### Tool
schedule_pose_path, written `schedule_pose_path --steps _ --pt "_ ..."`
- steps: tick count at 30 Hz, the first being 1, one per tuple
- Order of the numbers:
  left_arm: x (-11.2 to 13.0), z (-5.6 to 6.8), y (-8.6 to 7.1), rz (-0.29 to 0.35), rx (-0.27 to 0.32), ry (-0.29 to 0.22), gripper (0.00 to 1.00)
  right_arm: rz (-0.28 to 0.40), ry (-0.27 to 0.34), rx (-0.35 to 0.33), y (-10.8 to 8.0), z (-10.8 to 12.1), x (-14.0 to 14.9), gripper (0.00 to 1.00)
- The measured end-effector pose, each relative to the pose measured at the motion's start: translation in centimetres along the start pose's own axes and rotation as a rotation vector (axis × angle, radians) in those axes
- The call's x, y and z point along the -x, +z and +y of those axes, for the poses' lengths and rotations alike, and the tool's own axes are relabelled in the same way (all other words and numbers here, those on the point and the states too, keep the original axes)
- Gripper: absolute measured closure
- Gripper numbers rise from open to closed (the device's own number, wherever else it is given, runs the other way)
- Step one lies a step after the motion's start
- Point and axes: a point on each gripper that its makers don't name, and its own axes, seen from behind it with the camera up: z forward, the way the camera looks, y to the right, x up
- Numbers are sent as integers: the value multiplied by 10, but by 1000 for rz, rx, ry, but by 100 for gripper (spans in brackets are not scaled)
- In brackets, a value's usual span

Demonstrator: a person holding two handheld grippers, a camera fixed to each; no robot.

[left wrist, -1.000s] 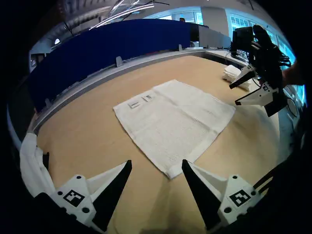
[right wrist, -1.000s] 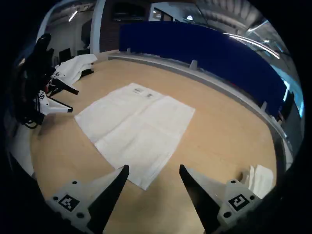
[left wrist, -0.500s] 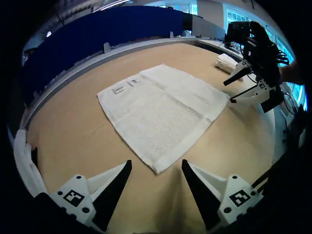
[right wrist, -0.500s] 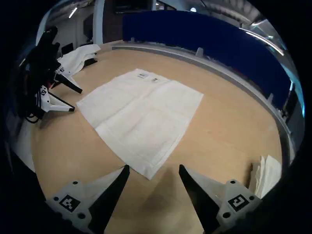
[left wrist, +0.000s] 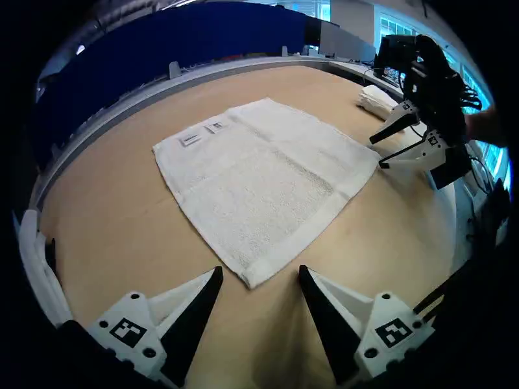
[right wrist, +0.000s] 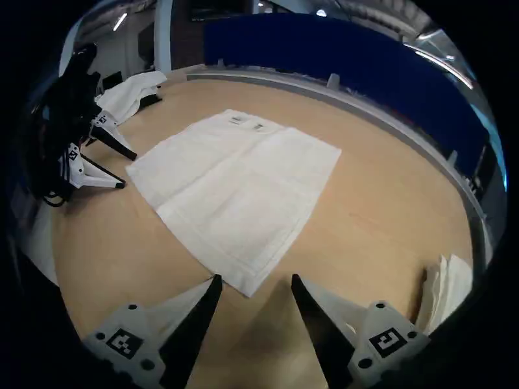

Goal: Fold towel

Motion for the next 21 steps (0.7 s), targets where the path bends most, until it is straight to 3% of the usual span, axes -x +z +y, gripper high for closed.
schedule_pose_path --steps 14,21 --pt "1 -2 -3 -31 3 0 34 -10 28 -29 1 -5 2 39" --pt "1 -2 -2 -36 0 1 44 -15 36 -29 -1 -5 3 58"
